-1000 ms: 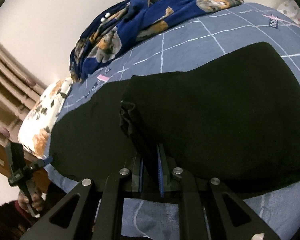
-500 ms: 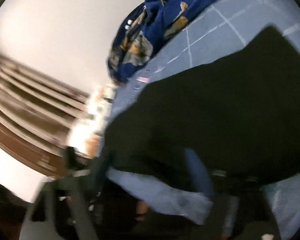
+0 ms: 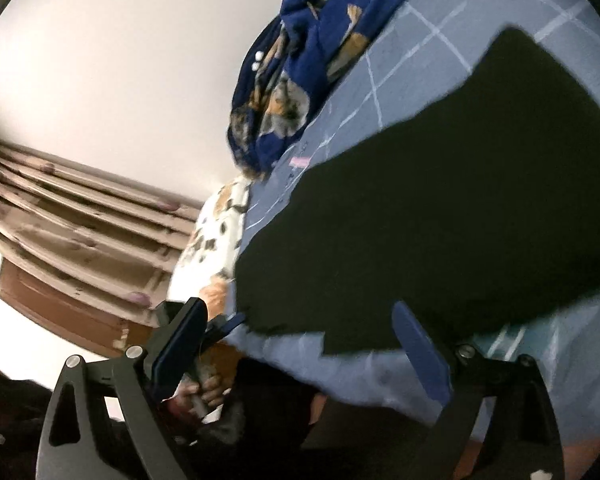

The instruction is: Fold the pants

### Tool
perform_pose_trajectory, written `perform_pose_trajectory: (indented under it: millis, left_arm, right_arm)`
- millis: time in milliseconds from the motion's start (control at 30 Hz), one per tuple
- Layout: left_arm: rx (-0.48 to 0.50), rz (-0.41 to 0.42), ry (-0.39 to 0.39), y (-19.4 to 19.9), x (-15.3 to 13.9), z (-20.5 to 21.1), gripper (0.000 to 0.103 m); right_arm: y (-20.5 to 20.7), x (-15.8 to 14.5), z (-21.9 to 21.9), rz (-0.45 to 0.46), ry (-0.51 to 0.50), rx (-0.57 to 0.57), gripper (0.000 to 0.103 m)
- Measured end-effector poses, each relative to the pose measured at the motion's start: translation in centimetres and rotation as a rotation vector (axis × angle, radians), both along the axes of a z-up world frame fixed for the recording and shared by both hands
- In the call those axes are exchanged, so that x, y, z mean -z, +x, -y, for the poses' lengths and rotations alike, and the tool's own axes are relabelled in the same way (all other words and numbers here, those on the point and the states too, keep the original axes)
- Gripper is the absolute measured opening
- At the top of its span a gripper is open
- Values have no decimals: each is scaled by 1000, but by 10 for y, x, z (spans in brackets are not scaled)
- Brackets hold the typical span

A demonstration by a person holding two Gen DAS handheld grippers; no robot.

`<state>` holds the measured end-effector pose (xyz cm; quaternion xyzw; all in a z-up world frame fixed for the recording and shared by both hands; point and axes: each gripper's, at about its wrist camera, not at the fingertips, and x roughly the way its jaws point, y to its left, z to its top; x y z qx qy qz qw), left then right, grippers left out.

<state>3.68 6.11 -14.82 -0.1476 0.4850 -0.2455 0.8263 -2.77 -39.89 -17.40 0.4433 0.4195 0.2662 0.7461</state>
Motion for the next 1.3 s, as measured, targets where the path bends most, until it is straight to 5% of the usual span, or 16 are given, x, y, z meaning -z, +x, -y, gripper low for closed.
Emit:
perform_pose_trajectory:
  millis: [300,500,633,800,1000,1100,1300]
  left_arm:
    - [220,119,16,-1,-30,74,103]
    - [222,65,-87,21,-19,92,100]
    - [300,32,-135,41,-15,116,84]
    - [345,-72,-171,64,3,144,78]
    - [377,-159,-232,88,17,173,77]
    - [405,-188,-218,95,22,187,77]
    - [378,-282,-286,111,38,195,77]
  right_arm:
    - [8,31,-27,-183,117,45,92]
    - [17,49,-28,-248,136,148,86]
    - [22,45,-33,-228,101,193,83]
    - [16,56,-32,-293,108,303,52]
    - [6,65,-27,-312,194,376,48]
    - [11,62,-31,-288,154,347,9]
    - [-2,56,-20,-277,180,350,8]
